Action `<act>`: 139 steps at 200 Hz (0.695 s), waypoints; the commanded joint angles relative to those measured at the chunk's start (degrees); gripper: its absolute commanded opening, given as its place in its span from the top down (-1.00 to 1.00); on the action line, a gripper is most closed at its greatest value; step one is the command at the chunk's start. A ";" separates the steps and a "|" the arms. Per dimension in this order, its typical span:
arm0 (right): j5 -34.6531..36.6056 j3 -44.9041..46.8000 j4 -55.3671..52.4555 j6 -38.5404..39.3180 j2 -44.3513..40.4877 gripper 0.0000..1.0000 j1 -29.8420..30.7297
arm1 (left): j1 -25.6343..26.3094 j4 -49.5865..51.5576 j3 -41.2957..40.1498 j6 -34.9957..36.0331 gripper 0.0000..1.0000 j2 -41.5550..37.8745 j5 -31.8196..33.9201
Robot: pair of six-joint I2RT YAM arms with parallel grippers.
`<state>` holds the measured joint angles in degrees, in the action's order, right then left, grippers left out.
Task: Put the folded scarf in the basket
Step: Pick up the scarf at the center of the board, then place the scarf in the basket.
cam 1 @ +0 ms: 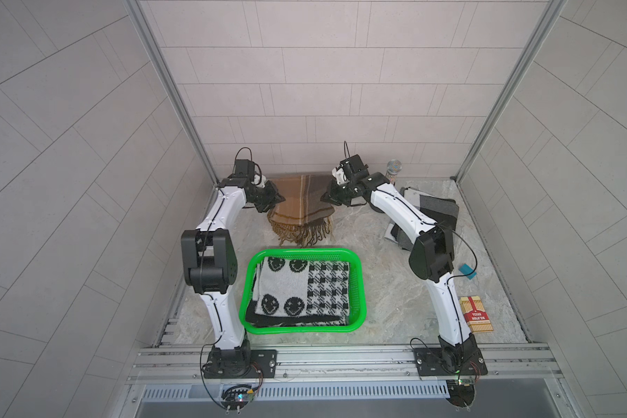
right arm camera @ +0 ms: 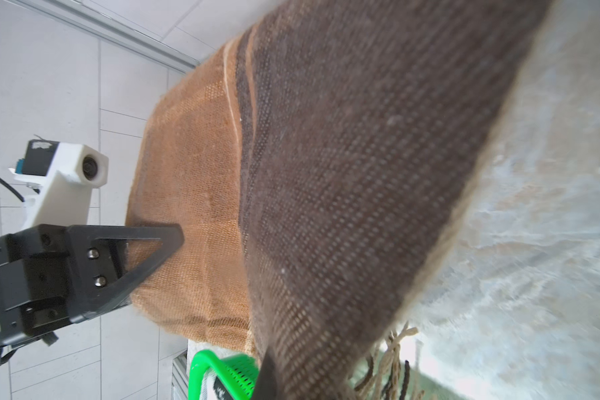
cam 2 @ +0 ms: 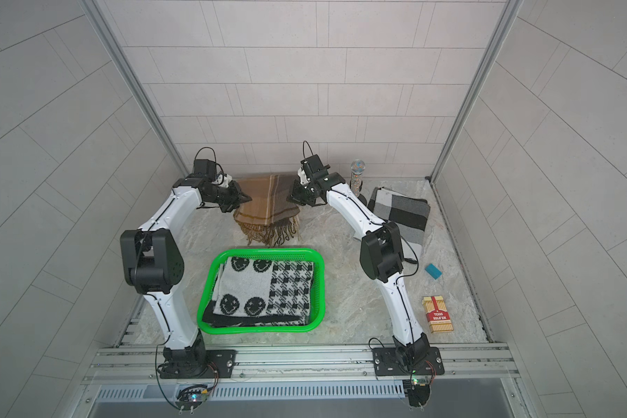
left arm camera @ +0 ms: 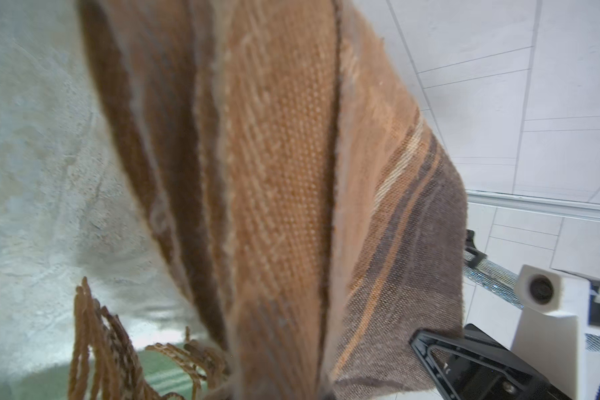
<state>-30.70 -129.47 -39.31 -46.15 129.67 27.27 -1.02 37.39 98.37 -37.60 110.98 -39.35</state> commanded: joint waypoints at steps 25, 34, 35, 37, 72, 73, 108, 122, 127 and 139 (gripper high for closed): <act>2.82 1.89 -4.24 2.18 -8.50 1.00 -0.06 | 0.96 2.08 0.01 -2.67 1.00 -7.71 0.36; 2.98 2.97 -4.52 2.50 -9.86 1.00 0.06 | 0.99 2.08 -1.52 -2.82 1.00 -9.22 0.49; 3.00 3.16 -4.54 2.53 -10.00 1.00 0.06 | 1.00 2.03 -1.65 -2.87 1.00 -9.43 0.54; 3.07 3.41 -4.61 2.64 -10.28 1.00 0.18 | 0.97 2.07 -2.03 -2.90 1.00 -9.81 0.67; 3.37 12.00 -2.92 3.26 -16.79 1.00 1.63 | 1.13 1.15 -10.40 -3.15 1.00 -16.80 0.30; 3.37 12.29 -2.81 3.22 -16.98 1.00 1.68 | 1.12 1.09 -10.79 -3.25 1.00 -17.00 0.23; 3.65 23.77 0.64 2.56 -25.08 1.00 3.82 | 1.32 0.00 -19.73 -3.60 1.00 -24.75 -0.14; 4.44 27.91 1.20 2.56 -28.41 1.00 5.21 | 1.59 0.15 -22.61 -3.62 1.00 -27.55 -0.62; 4.78 29.47 1.56 2.51 -29.56 1.00 5.83 | 1.78 0.43 -23.57 -3.62 1.00 -28.48 -0.77; 5.82 32.73 1.89 2.38 -32.04 1.00 7.37 | 2.06 1.22 -25.81 -3.61 1.00 -31.01 -0.64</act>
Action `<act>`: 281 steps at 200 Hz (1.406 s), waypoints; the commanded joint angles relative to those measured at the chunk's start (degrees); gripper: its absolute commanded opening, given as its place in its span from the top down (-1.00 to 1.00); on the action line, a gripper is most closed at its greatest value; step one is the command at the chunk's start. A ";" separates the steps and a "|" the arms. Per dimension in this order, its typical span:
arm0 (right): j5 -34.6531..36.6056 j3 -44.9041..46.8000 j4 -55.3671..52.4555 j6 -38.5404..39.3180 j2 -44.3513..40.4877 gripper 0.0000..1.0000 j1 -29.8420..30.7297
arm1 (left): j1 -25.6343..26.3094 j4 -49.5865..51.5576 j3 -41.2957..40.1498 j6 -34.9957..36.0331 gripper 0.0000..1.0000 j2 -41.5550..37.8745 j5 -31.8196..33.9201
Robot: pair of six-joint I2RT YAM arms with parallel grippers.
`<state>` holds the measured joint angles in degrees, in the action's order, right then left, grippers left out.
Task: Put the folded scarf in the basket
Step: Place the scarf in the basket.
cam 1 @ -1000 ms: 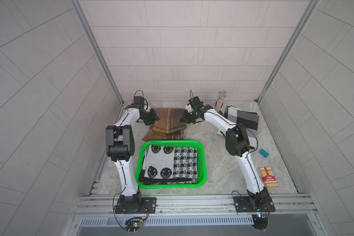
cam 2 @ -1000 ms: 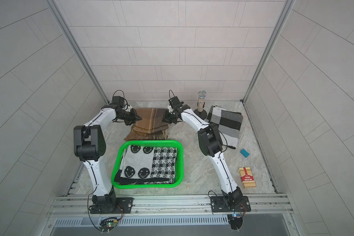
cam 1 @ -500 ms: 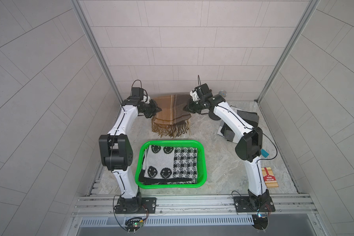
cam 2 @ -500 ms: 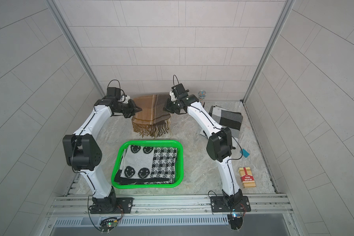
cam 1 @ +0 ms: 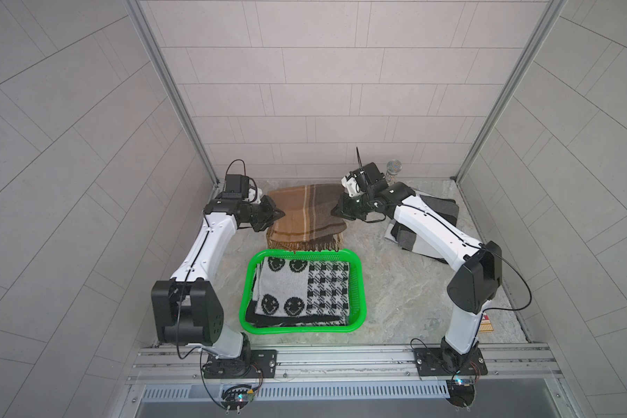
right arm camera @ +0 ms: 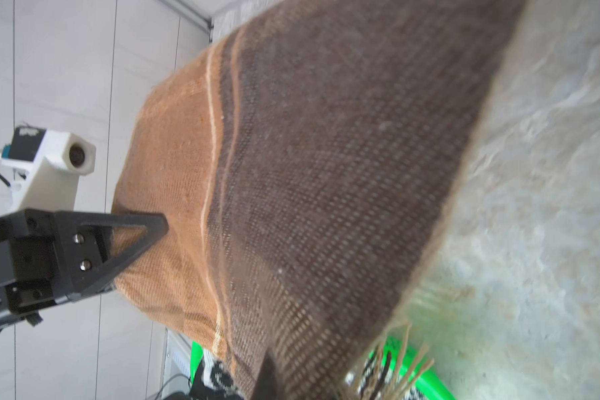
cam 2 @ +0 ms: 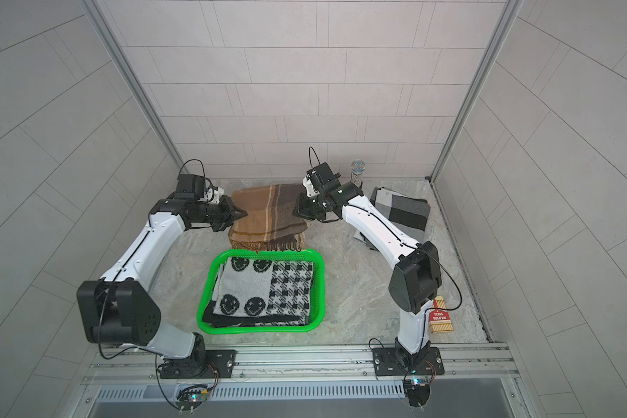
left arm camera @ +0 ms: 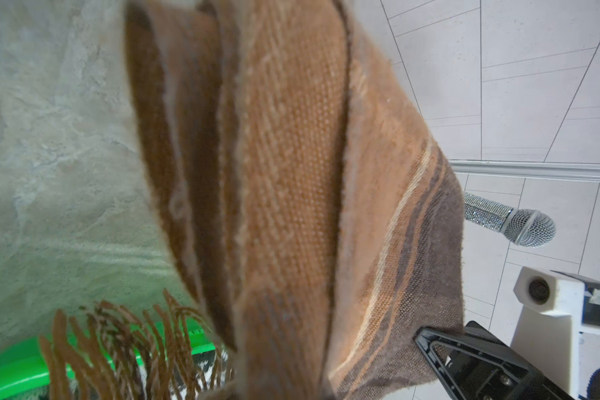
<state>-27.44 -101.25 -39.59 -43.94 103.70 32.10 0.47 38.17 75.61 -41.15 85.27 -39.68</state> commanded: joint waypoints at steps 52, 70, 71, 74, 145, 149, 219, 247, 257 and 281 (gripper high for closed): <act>6.61 16.69 4.89 -2.18 -14.95 1.00 7.51 | 3.20 3.17 -11.90 -2.22 1.00 -15.43 1.70; 7.57 19.13 4.92 -2.29 -16.63 1.00 9.00 | 3.94 4.02 -15.13 -2.58 1.00 -18.55 2.70; 7.62 19.23 4.90 -2.29 -16.75 1.00 9.06 | 3.93 4.15 -15.27 -2.60 1.00 -18.73 2.78; 7.67 19.59 4.92 -2.30 -16.97 1.00 9.26 | 4.00 4.33 -15.74 -2.56 1.00 -19.23 2.96; 10.24 28.03 6.24 -4.09 -21.49 1.00 15.54 | 4.87 8.66 -24.92 -2.63 1.00 -29.03 4.95; 10.38 28.60 6.40 -4.23 -21.71 1.00 15.91 | 4.83 9.00 -25.42 -2.50 1.00 -29.40 5.17; 11.76 35.36 9.84 -7.30 -21.99 1.00 20.62 | 4.89 14.66 -30.52 -2.06 1.00 -34.90 12.88; 12.63 37.79 10.64 -7.21 -20.98 1.00 20.90 | 4.89 15.04 -32.74 -2.28 1.00 -35.66 16.67; 12.82 38.60 10.87 -7.10 -20.37 1.00 20.90 | 4.86 14.20 -33.86 -2.44 1.00 -35.10 16.98; 12.18 40.65 12.26 -7.90 -18.92 1.00 20.90 | 4.81 12.94 -35.95 -2.45 0.81 -33.87 18.18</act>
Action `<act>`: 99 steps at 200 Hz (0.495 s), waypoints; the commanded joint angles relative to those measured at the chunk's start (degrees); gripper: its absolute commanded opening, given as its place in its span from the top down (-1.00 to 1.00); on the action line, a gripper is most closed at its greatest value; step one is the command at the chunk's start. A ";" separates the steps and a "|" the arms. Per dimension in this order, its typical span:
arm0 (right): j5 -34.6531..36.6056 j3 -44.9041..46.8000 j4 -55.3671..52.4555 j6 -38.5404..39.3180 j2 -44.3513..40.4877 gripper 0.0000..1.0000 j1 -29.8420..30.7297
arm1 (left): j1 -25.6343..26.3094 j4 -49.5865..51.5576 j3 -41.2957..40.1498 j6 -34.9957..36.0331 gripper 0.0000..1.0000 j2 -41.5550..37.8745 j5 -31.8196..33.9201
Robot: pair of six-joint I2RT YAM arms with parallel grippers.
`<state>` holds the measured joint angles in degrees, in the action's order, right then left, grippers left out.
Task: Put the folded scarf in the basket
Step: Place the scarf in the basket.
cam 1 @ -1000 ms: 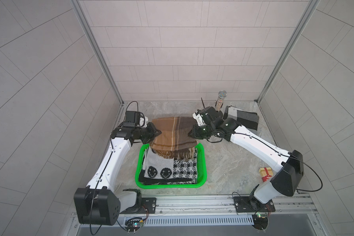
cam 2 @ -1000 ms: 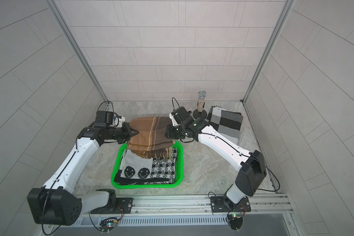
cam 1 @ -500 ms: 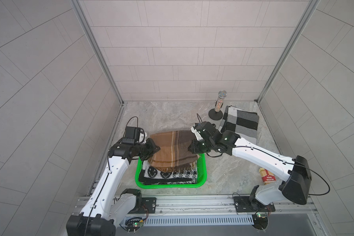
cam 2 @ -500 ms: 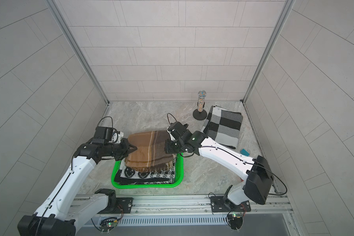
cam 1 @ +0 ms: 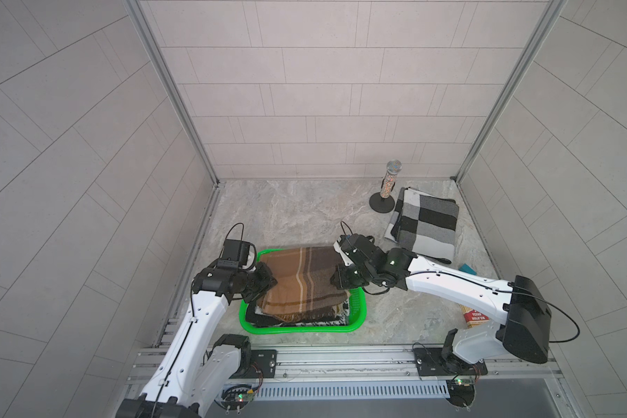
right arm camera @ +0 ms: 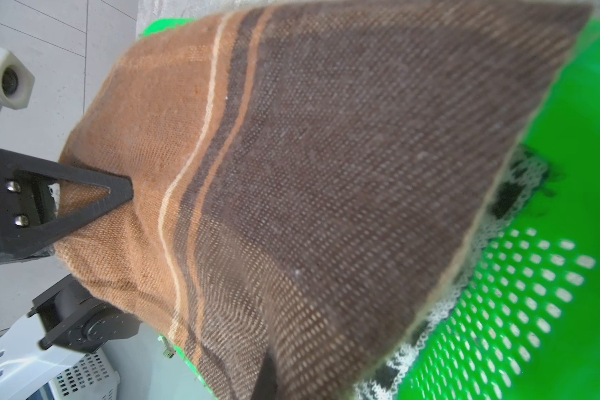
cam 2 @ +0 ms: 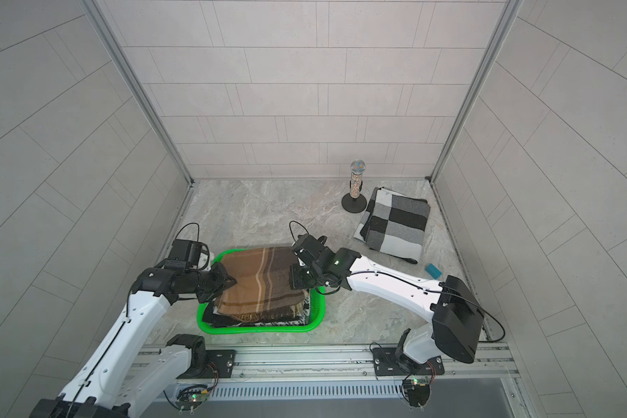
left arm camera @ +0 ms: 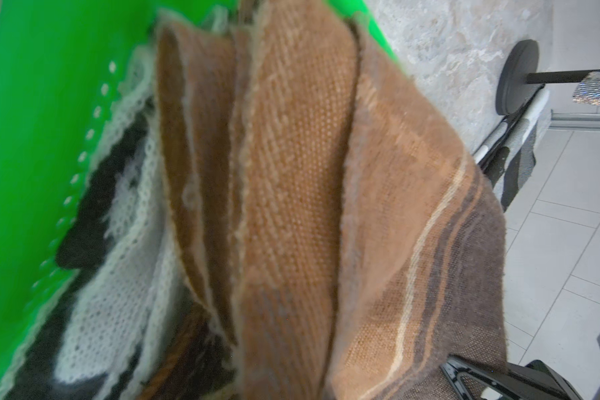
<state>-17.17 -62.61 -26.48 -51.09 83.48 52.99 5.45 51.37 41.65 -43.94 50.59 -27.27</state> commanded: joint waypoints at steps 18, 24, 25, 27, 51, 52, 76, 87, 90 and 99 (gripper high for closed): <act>2.51 3.29 -0.65 -1.72 1.57 1.00 0.12 | -0.09 -0.29 -2.62 0.71 0.52 0.48 7.62; 2.85 3.68 -0.63 -2.09 1.51 1.00 0.20 | -0.13 -0.27 -2.77 1.03 0.46 0.57 8.07; 2.93 3.75 -0.61 -2.17 1.55 1.00 0.19 | -0.11 -0.20 -2.83 1.09 0.46 0.61 8.13; 3.00 3.90 -0.57 -2.28 1.47 1.00 0.18 | -0.12 -0.15 -2.87 1.04 0.45 0.66 8.20; 4.53 5.65 -0.20 -4.18 1.16 1.00 0.54 | -0.12 0.45 -2.22 0.92 0.39 1.07 9.27; 4.61 5.70 -0.13 -4.23 1.11 1.00 0.54 | -0.15 0.46 -2.20 0.81 0.39 0.99 9.39; 4.76 6.64 1.18 -5.39 0.76 1.00 0.96 | -0.16 0.61 -2.01 0.17 0.38 0.37 10.52; 4.42 6.39 1.18 -5.51 1.06 1.00 1.02 | -0.14 0.74 -2.22 0.24 0.40 1.28 10.54; 4.30 6.30 1.10 -5.51 1.14 1.00 1.06 | -0.15 0.64 -2.32 0.34 0.41 1.51 10.59; 4.24 6.14 0.99 -5.56 1.33 1.00 1.19 | -0.18 0.66 -2.65 0.28 0.47 2.10 10.88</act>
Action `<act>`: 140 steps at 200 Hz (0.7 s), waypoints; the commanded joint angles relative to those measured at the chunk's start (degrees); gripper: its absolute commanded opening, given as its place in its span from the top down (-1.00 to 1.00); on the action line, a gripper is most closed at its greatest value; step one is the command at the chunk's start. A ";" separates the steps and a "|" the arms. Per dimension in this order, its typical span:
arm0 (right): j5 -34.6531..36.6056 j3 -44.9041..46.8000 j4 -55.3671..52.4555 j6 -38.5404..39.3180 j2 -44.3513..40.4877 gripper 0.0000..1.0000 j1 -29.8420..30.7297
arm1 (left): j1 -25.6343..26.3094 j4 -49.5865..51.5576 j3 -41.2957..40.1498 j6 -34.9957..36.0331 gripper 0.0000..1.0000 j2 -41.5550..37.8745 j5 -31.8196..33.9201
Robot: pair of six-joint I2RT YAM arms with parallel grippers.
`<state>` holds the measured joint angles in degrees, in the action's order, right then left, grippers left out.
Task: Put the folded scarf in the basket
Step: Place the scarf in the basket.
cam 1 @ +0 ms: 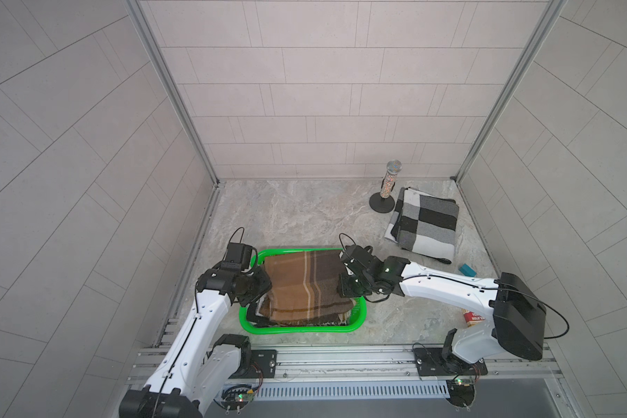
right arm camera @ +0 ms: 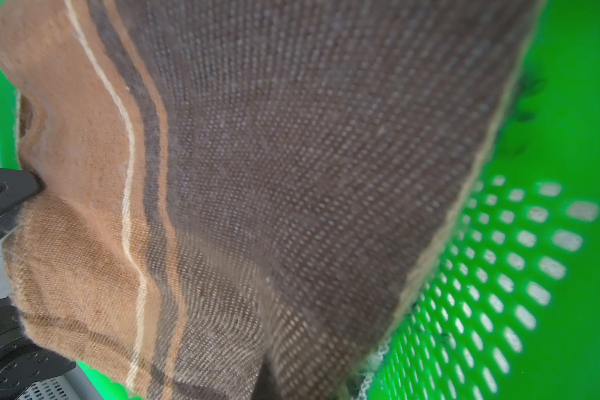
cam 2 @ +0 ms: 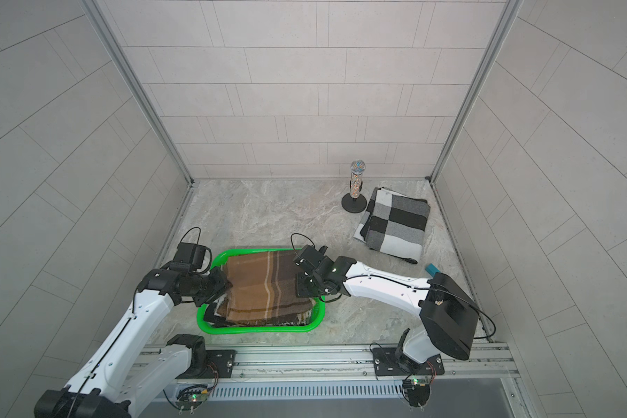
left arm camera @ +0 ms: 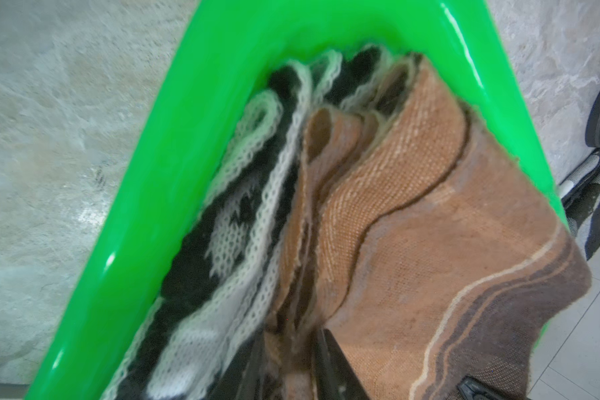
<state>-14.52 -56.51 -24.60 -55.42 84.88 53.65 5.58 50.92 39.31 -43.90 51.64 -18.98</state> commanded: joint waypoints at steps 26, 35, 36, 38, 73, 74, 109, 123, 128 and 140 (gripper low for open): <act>1.97 0.31 -1.13 -2.09 -0.59 0.64 1.02 | -0.27 0.77 -0.36 -0.16 0.50 1.10 3.42; 2.26 0.39 -1.39 -2.40 -0.83 0.47 1.11 | -0.29 0.74 -0.26 -0.14 0.50 1.22 3.73; 2.24 0.41 -1.40 -2.45 -0.84 0.45 1.11 | -0.30 0.75 -0.28 -0.18 0.50 1.24 3.75; 2.33 0.37 -1.52 -2.51 -0.90 0.41 1.22 | -0.31 0.72 -0.24 -0.19 0.50 1.27 3.88; 6.89 -0.11 -5.41 -1.99 -3.59 -0.01 1.29 | -0.20 1.74 0.85 -0.52 0.41 0.71 5.93; 7.06 -0.14 -5.57 -1.98 -3.67 -0.01 1.29 | -0.21 1.82 0.94 -0.55 0.41 0.59 6.04; 11.02 -2.41 -9.78 -0.06 -7.96 -0.07 1.25 | 0.56 6.44 7.01 -0.75 0.39 -3.61 8.50; 11.84 -2.55 -10.44 0.12 -8.69 -0.03 1.27 | 2.60 7.25 9.19 -1.87 0.41 -3.80 7.07; 12.13 -2.47 -10.45 0.15 -8.83 0.00 1.21 | 3.85 7.24 9.78 -2.60 0.42 -3.80 6.93; 12.92 -2.05 -10.42 0.22 -9.66 0.09 1.00 | 7.51 7.39 10.68 -4.25 0.44 -3.56 7.19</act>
<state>-5.50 -58.28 -31.97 -56.18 76.88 54.70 8.29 55.31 47.35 -45.52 48.27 -12.40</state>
